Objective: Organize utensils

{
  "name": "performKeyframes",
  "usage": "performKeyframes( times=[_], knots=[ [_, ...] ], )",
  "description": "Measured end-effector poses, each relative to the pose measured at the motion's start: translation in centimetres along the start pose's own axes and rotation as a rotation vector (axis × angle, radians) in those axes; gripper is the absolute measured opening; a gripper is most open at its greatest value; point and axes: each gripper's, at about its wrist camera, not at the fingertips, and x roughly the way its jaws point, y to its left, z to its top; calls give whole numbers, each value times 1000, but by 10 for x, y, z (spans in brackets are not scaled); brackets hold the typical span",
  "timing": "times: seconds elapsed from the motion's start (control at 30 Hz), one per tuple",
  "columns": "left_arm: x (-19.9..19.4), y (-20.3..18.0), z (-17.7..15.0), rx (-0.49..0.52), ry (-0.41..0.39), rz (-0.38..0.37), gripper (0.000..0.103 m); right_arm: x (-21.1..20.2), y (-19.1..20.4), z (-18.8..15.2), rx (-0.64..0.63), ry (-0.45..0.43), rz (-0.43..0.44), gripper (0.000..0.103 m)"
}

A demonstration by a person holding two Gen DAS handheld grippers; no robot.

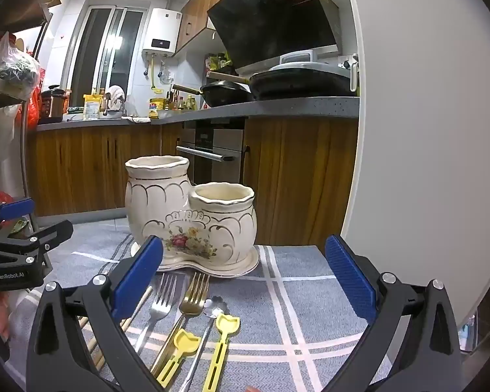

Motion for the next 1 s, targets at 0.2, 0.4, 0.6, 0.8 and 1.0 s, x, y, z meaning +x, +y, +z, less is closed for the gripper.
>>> performKeyframes(
  times=[0.2, 0.4, 0.6, 0.8, 1.0],
  knots=[
    [0, -1, 0, 8, -4, 2, 98, 0, -1, 0, 11, -1, 0, 98],
    [0, 0, 0, 4, 3, 0, 98, -4, 0, 1, 16, 0, 0, 98],
    [0, 0, 0, 4, 4, -1, 98, -1, -1, 0, 20, 5, 0, 98],
    [1, 0, 0, 3, 6, -1, 98, 1, -2, -1, 22, 7, 1, 98],
    [1, 0, 0, 3, 7, -1, 98, 2, -2, -2, 22, 11, -1, 98]
  ],
)
